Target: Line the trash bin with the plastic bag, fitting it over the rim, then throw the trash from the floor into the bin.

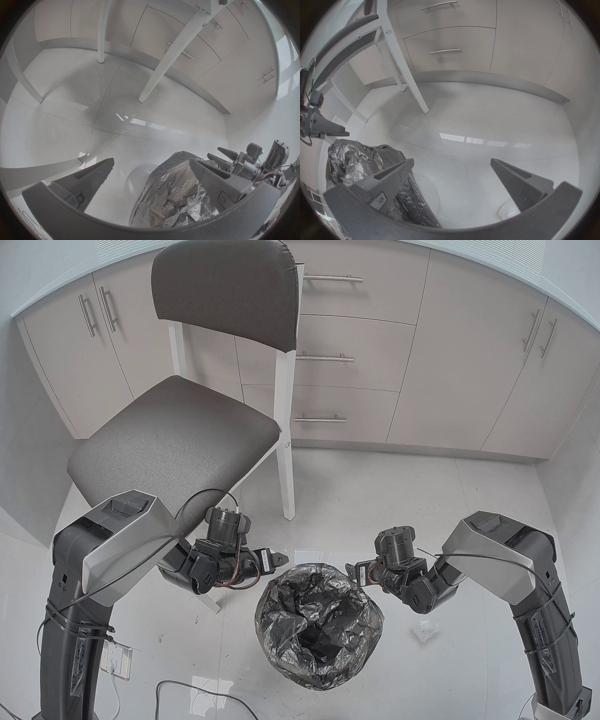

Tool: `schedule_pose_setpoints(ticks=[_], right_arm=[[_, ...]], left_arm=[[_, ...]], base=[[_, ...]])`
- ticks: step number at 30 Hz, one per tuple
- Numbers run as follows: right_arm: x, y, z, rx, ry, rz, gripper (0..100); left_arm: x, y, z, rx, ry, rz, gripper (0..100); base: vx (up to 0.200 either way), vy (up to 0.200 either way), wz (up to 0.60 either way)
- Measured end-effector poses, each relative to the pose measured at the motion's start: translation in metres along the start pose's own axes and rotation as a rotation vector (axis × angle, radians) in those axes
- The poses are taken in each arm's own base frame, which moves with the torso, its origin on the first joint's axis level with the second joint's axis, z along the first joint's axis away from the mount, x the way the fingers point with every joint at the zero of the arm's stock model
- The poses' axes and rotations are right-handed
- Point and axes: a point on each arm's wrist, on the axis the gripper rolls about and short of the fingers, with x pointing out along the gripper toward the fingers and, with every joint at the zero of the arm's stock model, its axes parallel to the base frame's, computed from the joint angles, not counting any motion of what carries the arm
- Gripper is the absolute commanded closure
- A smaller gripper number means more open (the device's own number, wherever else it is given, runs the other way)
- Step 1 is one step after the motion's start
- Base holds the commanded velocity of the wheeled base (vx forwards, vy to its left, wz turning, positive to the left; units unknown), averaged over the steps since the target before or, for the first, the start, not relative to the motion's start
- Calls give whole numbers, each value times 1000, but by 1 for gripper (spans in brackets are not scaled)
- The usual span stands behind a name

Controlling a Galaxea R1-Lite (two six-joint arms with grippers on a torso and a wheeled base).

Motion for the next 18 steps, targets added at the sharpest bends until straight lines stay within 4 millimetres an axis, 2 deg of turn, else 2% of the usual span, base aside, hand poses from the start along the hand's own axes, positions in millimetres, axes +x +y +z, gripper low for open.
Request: schedule_pose_setpoints(ticks=[8,13,18], right_arm=[[-9,-4,13,10,-24,-1,0],[-30,-2,25,-9,-20,61,0],[-55,0,26,-139,21,184,0]], left_arm=[[0,0,0,0,-1,0,0],[0,0,0,1,-1,0,0],[0,0,1,0,-1,0,0]], base=[[0,0,0],[0,0,0],[0,0,0]])
